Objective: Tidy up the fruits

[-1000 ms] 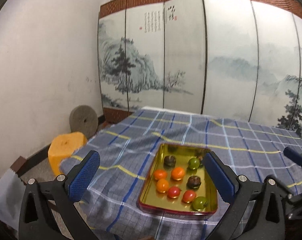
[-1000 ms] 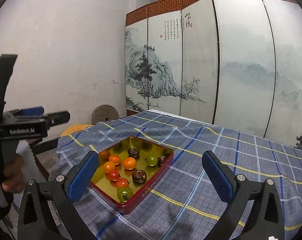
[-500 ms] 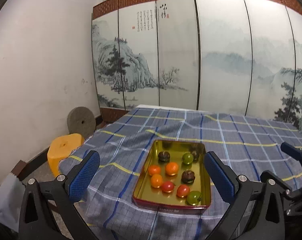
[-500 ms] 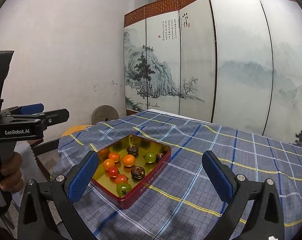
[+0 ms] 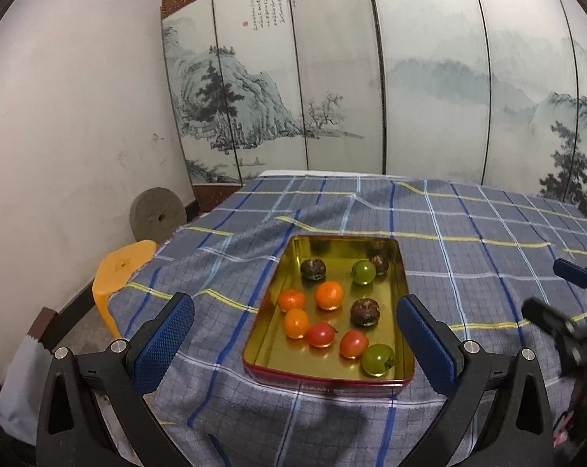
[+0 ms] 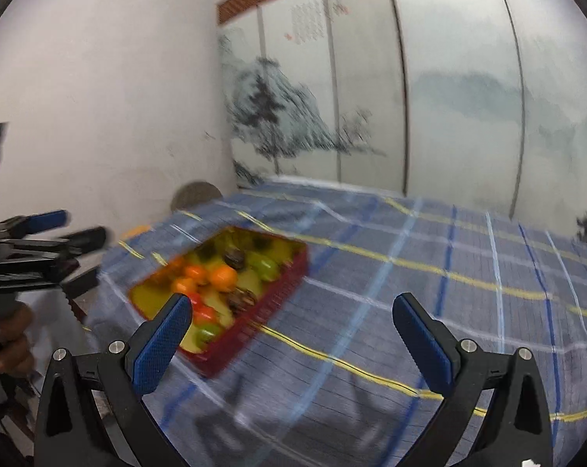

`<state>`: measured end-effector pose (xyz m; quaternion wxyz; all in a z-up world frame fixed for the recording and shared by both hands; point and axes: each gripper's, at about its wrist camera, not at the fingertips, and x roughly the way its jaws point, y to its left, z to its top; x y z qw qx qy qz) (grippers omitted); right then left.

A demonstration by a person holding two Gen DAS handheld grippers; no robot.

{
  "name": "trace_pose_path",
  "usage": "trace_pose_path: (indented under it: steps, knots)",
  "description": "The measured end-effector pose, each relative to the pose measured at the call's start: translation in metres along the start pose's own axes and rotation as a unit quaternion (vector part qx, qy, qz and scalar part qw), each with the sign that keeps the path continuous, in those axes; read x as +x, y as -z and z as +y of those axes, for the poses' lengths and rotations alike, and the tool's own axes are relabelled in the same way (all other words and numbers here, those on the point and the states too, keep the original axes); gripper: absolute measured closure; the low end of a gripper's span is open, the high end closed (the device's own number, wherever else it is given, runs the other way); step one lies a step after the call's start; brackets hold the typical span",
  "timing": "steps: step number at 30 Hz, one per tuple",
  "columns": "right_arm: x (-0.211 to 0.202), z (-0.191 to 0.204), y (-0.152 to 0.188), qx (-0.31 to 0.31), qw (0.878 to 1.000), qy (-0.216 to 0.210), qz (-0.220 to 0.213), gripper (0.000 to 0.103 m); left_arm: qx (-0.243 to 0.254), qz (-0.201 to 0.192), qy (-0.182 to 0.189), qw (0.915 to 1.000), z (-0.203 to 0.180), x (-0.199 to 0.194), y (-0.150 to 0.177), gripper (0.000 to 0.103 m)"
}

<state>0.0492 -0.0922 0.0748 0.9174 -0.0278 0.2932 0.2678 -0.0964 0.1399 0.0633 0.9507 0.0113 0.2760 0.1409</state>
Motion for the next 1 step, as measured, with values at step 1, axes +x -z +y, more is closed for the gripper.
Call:
trace_pose_path:
  steps: [1]
  knots:
    - [0.0077, -0.0129, 0.0017, 0.004, 1.0, 0.012, 0.016, 0.0, 0.0, 0.003, -0.002, 1.0, -0.0011, 0.0017, -0.0004, 0.0]
